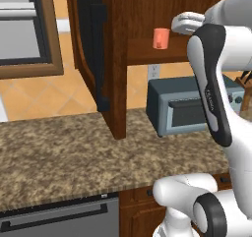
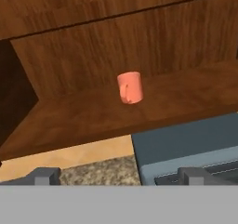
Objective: Gather all objects into one cabinet and sort the glasses and bowls to opposite sides.
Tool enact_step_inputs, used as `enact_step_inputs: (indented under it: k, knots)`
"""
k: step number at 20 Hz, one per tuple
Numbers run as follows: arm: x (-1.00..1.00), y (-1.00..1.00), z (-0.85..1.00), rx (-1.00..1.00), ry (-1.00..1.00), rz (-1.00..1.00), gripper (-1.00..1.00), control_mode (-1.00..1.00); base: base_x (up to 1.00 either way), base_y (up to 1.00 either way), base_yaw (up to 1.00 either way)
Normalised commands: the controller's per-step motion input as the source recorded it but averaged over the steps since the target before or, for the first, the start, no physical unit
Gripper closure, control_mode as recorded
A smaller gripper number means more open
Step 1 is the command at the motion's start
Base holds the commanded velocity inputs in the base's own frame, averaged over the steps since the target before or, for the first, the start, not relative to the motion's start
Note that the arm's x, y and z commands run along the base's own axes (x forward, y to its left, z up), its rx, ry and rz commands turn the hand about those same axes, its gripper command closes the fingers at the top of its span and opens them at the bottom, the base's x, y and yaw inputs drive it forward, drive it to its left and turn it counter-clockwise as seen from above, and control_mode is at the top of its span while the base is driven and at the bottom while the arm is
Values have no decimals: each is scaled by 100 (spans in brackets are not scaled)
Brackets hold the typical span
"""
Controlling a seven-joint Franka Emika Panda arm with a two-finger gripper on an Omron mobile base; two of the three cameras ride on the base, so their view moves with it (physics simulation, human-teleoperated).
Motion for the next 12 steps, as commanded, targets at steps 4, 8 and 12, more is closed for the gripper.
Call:
enact_step_inputs:
  k: [4, 8, 12]
  knots:
    - [19, -3, 0, -5, 6, -10, -100, -100, 0, 0, 0]
    - [13, -1, -18, -1, 9, 0, -100, -100, 0, 0, 0]
    - [27, -1, -35, -10, 6, 0, -100, -100, 0, 0, 0]
